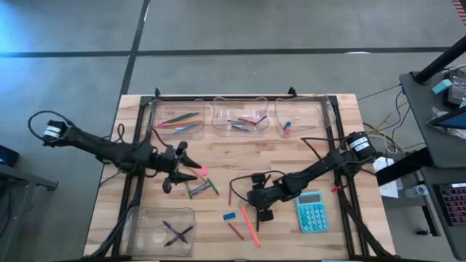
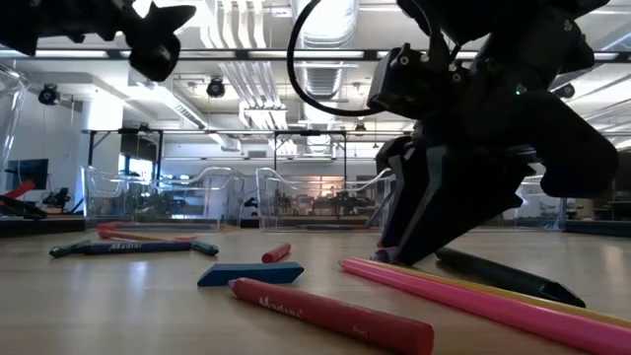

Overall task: Sort crayons/erasers/pens/pencils in bins
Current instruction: Put the purple pen into the bottom transparent bin

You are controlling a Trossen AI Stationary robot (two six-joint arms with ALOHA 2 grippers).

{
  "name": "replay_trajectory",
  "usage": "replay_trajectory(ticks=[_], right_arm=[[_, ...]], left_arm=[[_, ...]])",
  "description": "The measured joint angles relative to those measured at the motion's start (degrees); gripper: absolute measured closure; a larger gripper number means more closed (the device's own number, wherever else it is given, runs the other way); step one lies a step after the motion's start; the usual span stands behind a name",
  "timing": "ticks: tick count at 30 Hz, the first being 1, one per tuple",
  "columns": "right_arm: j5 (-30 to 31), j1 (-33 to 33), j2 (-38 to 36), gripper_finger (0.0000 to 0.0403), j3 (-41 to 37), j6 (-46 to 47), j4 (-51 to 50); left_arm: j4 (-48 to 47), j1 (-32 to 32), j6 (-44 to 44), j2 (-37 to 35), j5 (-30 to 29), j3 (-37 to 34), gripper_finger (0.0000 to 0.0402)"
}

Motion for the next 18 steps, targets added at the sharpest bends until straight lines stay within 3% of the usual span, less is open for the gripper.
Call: replay_trajectory(ticks=[11,18], right_arm=[[0.17,0.00,0.17,0.0279,-0.02,0.78,0.07],[0.02,-0.08,0.26,0.0340,-0.07,0.68,0.03]], left_arm=[[0.77,-0.09,0.28,-1.31,-5.18,-1.72,0.0217],[4.95,-0.07,0.62,1.73,-7.32,-1.72,0.0217]])
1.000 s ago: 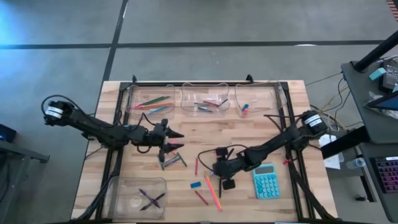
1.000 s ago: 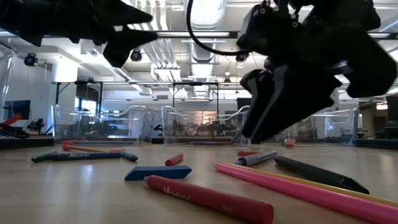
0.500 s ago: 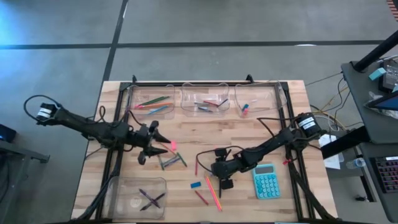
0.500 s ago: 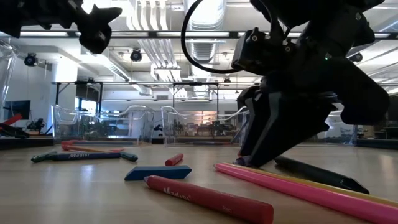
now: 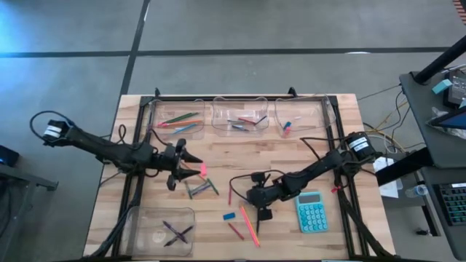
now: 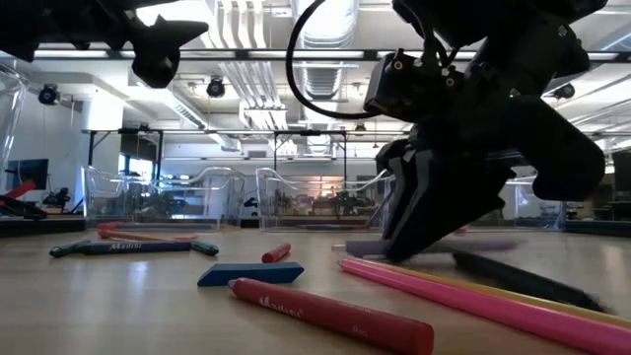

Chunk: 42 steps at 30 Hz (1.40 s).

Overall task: Sort crayons/erasers/pens/pencils in bins
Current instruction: Put the purple pen into the bottom transparent bin

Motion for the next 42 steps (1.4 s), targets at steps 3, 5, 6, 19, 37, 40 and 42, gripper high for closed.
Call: replay_trajectory(ticks=[3,5,6,19,37,40,42], right_arm=[[0.29,-0.05,0.00,0.0366,-0.02,-0.83,-0.03],[-0.02,-0.13,-0.15,0.0375,-0.02,-1.42,-0.16],[0.07,-0.14,-0.31,0.0375,-0.03,-1.87,-0.19],[2.81,0.76,-8.61,0.0375,-0.37,-2.33,-0.29],[7.59,0.82,-19.63,0.0375,-16.38,-11.05,55.30],[7.59,0.10,-19.61,0.0375,-18.90,-11.02,62.53],[7.63,-0.25,-19.37,0.0375,-19.83,-10.90,64.88]], left_arm=[[1.71,0.02,0.51,1.62,-0.05,0.01,0.0217],[2.17,0.02,1.33,2.59,-0.07,0.15,0.0217],[2.29,0.02,1.45,3.08,-0.08,0.20,0.0217],[9.24,0.11,7.53,7.79,-0.17,0.26,0.0217],[36.98,0.13,8.66,34.97,-1.11,6.23,0.0203],[36.91,0.13,9.06,39.96,-0.99,9.76,0.0174],[36.87,0.13,9.08,43.03,-0.98,11.94,0.0149]])
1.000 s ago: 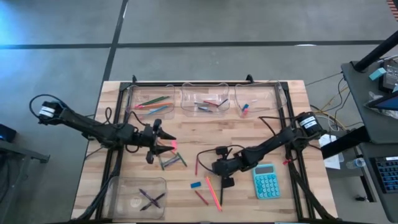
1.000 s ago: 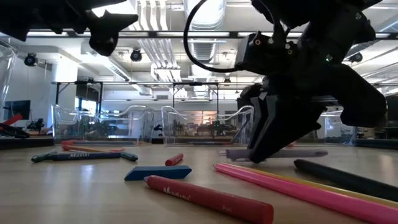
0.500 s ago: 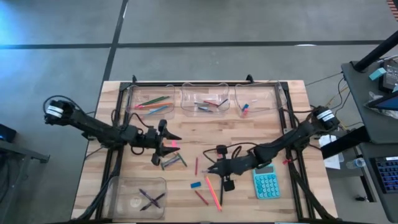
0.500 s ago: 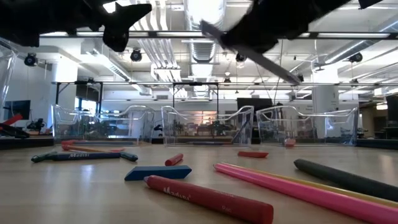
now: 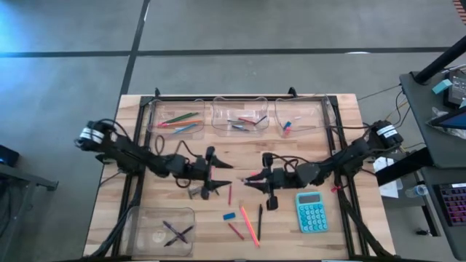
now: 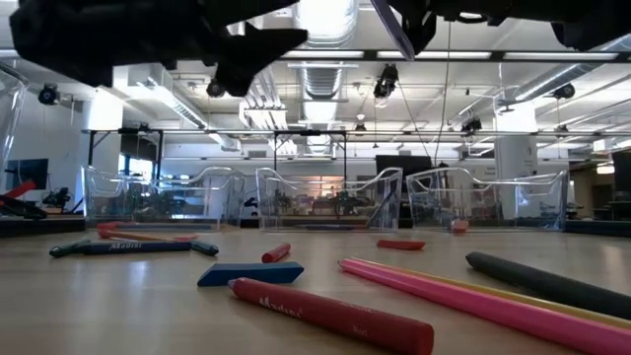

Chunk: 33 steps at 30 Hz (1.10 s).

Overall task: Sort crayons/erasers/pens/pencils in bins
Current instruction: Put the purple pen into the bottom transparent bin

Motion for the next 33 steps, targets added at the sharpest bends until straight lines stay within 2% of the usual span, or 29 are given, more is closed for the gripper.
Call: replay_trajectory(ticks=[5,8,20,22,24,26,31,33], right_arm=[[-0.06,-0.21,-0.12,0.0375,-0.47,0.58,0.06],[-0.06,-0.21,-0.15,0.0375,-0.39,0.51,0.13],[-0.10,-0.21,0.13,0.0374,-0.39,0.50,0.54],[-0.55,-0.21,0.13,0.0374,-0.39,0.43,0.48],[-1.36,-0.21,0.13,0.0374,-0.37,0.32,0.20],[-1.47,-0.21,0.16,0.0374,-0.37,-0.01,-0.05],[-0.92,-0.32,0.16,0.0374,-0.37,-0.49,-0.48],[-0.68,-0.32,0.16,0.0369,-0.37,-0.75,-1.15]], left_arm=[[-0.61,0.00,0.05,6.19,0.15,5.04,0.0090],[-1.40,0.00,0.05,9.37,0.17,8.01,0.0068],[-1.39,-0.15,1.05,18.01,0.13,17.83,0.0065],[-1.57,-0.25,1.88,18.48,-0.88,18.23,0.0084],[-1.69,-0.42,2.93,18.65,-2.80,18.31,0.0122],[-1.95,-0.53,3.64,18.65,-4.13,18.29,0.0174],[-2.39,-0.74,3.15,18.58,-4.28,18.28,0.0340],[-2.57,-0.76,2.89,18.58,-4.20,18.26,0.0380]])
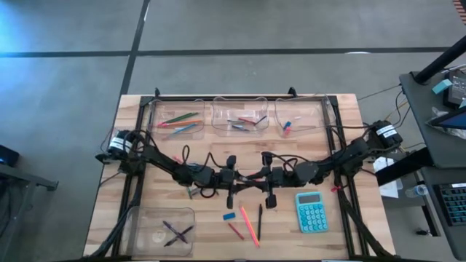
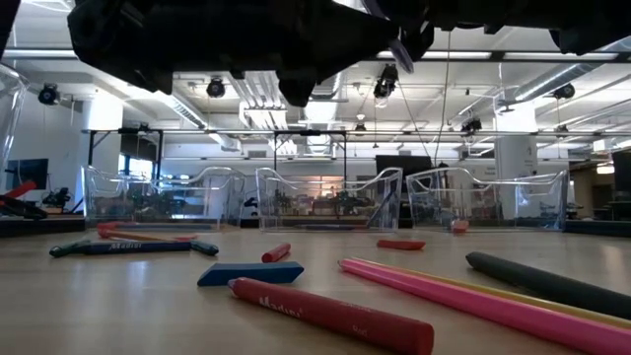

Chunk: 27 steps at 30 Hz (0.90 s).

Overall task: Sort crayons/erasers/pens/pencils in bins
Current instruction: Put the purple pen into the bottom transparent bin

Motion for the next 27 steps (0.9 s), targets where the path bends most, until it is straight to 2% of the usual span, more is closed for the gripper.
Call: replay_trajectory(ticks=[7,11,14,17,21,25,27], right_arm=[[1.03,-0.04,0.00,0.0310,0.04,0.30,-0.54],[1.09,0.35,-0.30,0.0261,0.04,-1.40,-1.18],[3.19,0.37,-2.77,0.0223,0.26,-0.24,-5.29],[5.53,0.27,-7.50,0.0193,1.19,-0.86,-14.83],[4.16,0.55,-13.55,0.0170,2.19,1.58,-27.70],[4.31,0.98,-17.60,0.0164,2.50,4.26,-34.04],[4.66,1.21,-18.38,0.0166,2.25,4.26,-34.85]], left_arm=[[-0.44,0.12,0.11,-0.03,-0.81,-0.04,0.0385],[-7.93,0.22,0.20,-3.32,-1.62,-0.29,0.0385],[-21.89,0.10,0.23,-9.97,-6.66,-0.50,0.0385],[-39.80,-0.95,-0.30,-19.40,-12.43,0.15,0.0388],[-60.58,-4.72,-6.82,-31.35,-15.74,0.88,0.0391],[-75.14,-14.48,-18.38,-38.41,-12.68,3.77,0.0391],[-80.78,-21.46,-21.05,-39.45,-13.98,4.39,0.0391]])
